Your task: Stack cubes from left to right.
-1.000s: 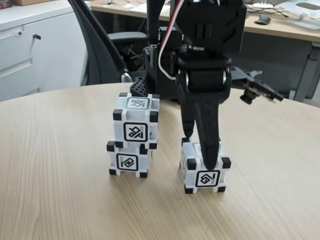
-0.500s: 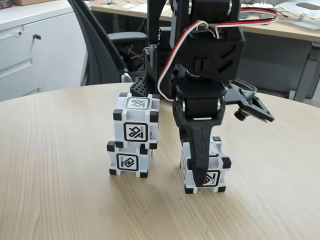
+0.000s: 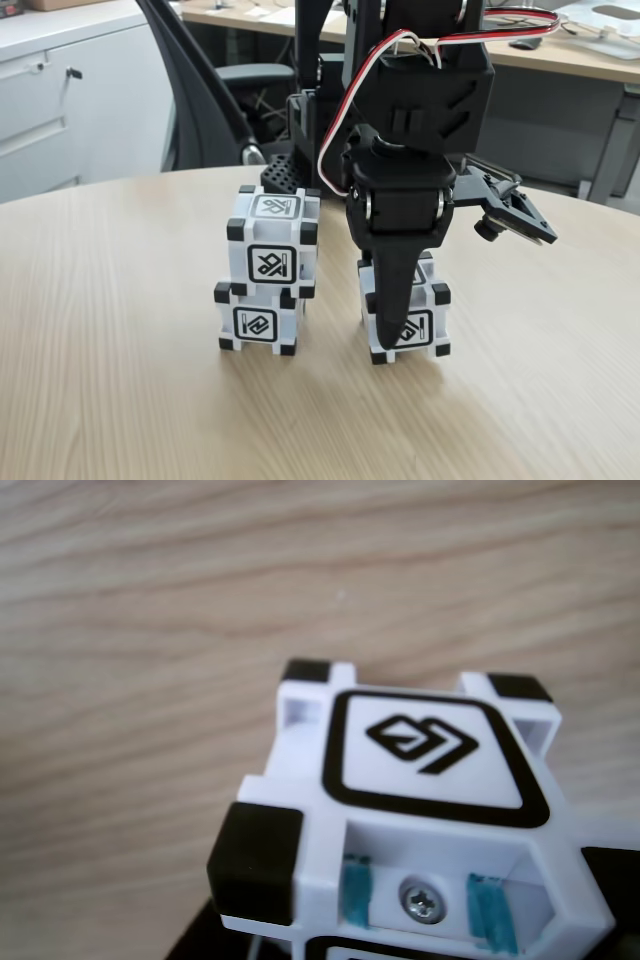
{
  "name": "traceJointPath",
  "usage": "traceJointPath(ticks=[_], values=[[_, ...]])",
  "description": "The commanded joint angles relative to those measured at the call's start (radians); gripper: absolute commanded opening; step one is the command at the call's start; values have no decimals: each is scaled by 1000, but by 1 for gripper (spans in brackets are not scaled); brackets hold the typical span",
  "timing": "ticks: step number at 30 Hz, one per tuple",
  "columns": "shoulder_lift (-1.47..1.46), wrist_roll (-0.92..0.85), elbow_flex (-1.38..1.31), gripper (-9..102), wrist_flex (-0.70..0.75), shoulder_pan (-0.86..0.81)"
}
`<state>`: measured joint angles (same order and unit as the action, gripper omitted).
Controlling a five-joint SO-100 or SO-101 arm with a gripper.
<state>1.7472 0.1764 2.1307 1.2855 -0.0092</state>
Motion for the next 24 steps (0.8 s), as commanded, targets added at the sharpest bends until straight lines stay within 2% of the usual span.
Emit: traceJointPath(ticks=[1,13,19,24], values=[[112,-11,-17,0,-5,-11],[471,-37,-17,0,8,-11],[557,-60,-15,0,11,-20],[584,-84,-15,0,11,-94]])
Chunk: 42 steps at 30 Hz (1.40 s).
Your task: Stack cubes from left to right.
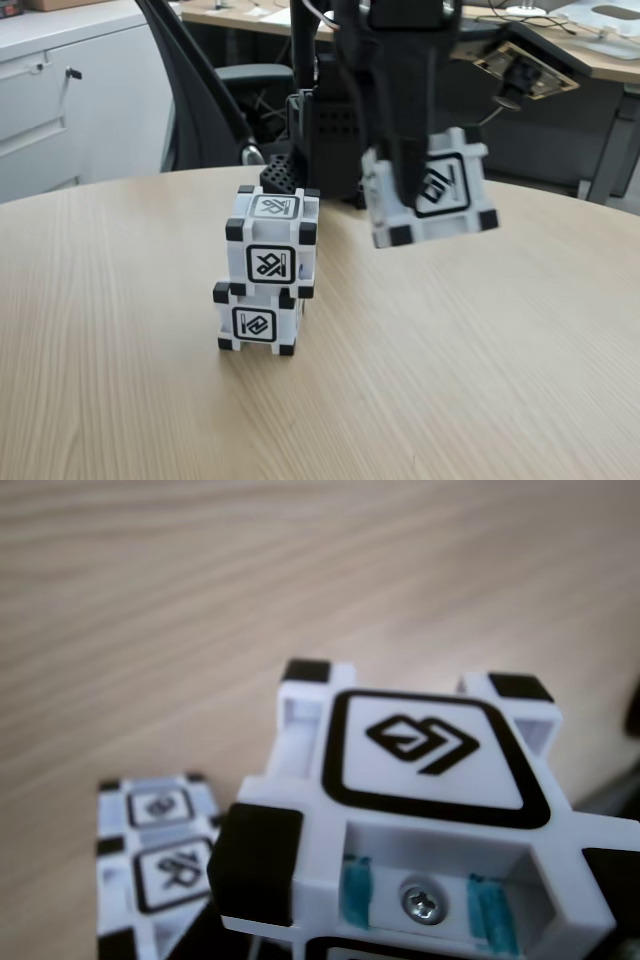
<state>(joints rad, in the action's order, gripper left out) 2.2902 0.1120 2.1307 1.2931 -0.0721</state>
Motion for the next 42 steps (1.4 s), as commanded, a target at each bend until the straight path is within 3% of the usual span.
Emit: traceJointPath(ticks=[1,23,34,42], values=[[49,-32,-15,0,3,-46],[347,-225,-14,0,9,-212],[331,-199,-15,0,285,-249],[314,-190,-44,0,307,-250]])
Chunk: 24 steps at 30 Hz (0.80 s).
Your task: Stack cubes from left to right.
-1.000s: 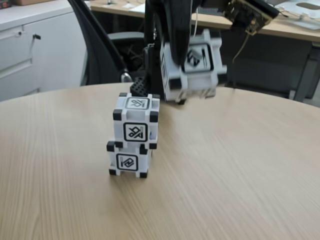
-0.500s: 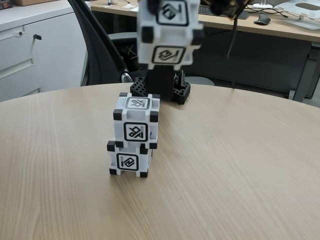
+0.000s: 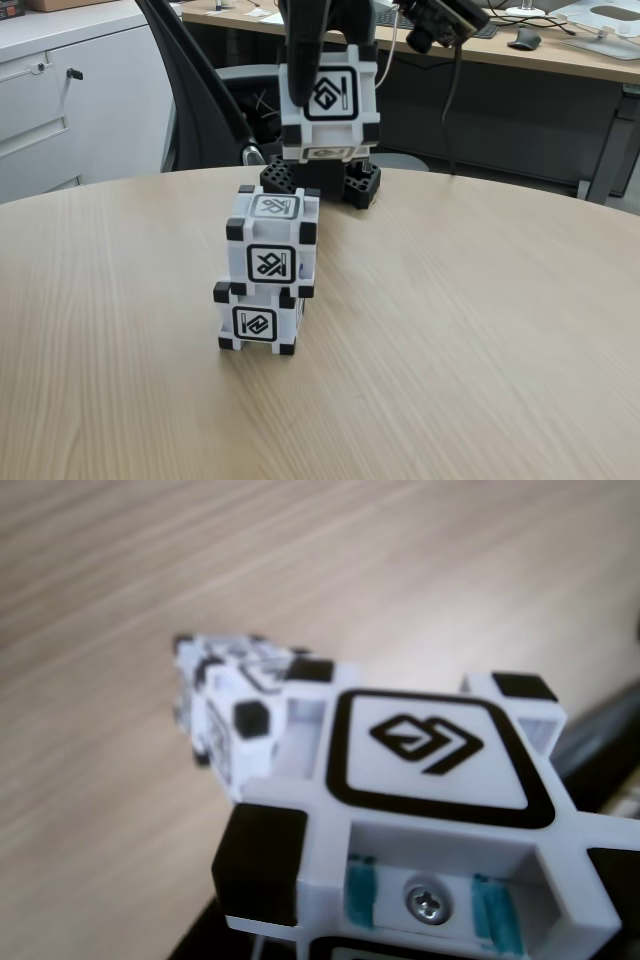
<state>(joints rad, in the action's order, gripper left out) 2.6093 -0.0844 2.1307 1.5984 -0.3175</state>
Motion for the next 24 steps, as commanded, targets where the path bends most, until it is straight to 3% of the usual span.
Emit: traceJointPath(ticks=[1,13,24], values=[[-14,3,-48,0,2,-5],[-91,-69,-49,0,-9,-199],[-126,-61,-49,2,-11,-198]])
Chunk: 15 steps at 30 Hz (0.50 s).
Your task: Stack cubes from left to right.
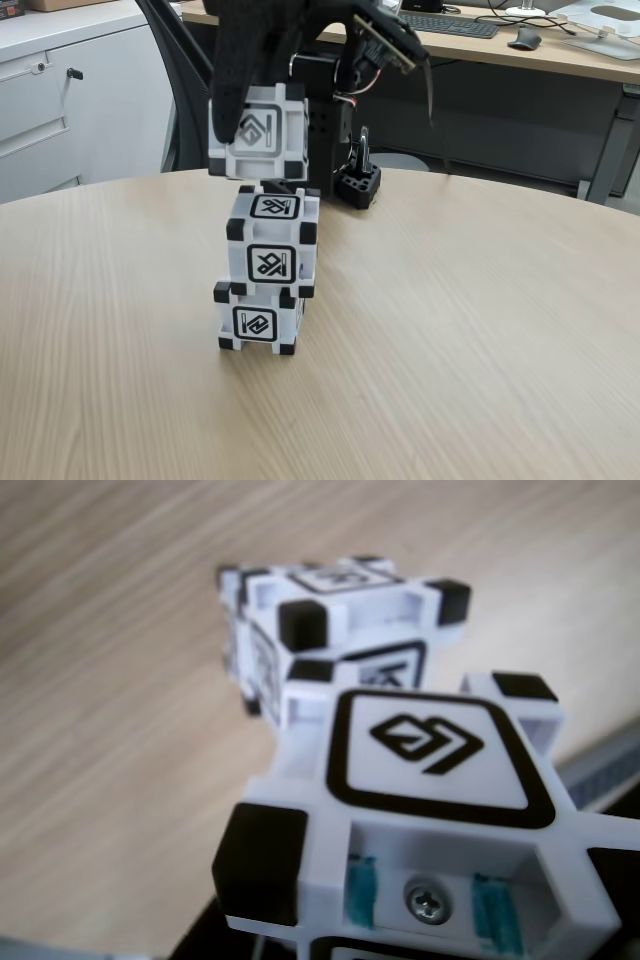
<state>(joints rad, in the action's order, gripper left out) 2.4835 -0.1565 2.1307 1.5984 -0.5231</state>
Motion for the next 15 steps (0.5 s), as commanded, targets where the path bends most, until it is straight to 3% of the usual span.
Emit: traceJointPath(ticks=[1,8,15], values=[[2,11,-49,3,-11,8],[17,26,-44,16,-11,18],[17,43,-38,19,-11,124]])
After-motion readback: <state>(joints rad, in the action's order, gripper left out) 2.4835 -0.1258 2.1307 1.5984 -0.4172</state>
